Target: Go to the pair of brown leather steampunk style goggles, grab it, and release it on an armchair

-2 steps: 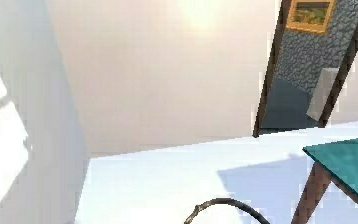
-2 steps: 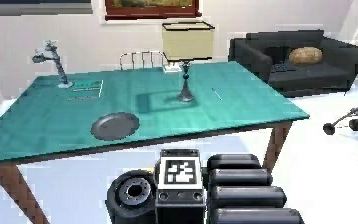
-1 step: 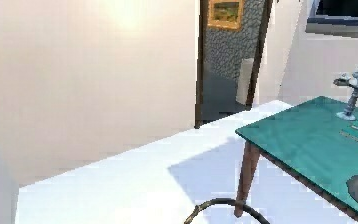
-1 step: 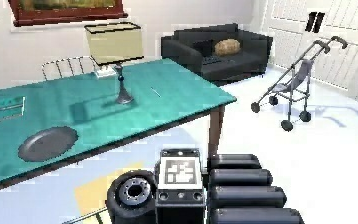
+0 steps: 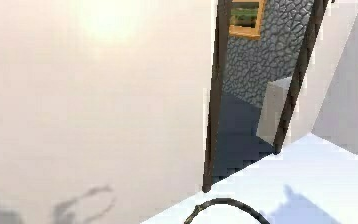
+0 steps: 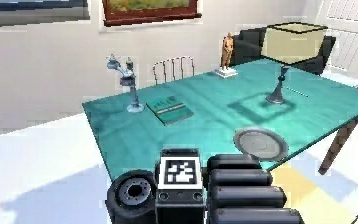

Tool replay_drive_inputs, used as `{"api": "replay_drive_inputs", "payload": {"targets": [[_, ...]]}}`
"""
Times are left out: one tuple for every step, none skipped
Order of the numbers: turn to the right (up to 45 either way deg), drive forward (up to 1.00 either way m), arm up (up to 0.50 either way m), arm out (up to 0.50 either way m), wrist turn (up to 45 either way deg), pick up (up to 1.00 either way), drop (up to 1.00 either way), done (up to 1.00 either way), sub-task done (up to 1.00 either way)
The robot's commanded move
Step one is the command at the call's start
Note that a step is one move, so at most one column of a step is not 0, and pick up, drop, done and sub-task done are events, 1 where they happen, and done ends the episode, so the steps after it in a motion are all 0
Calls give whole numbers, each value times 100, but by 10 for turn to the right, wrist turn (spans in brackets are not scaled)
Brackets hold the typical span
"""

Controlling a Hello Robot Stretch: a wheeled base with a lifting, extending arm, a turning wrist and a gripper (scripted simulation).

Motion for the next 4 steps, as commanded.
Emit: {"api": "replay_drive_inputs", "payload": {"targets": [[90,0,0,0,0,0,0,0,0],[0,25,0,0,0,0,0,0,0],[180,0,0,0,0,0,0,0,0],[0,95,0,0,0,0,0,0,0]]}}
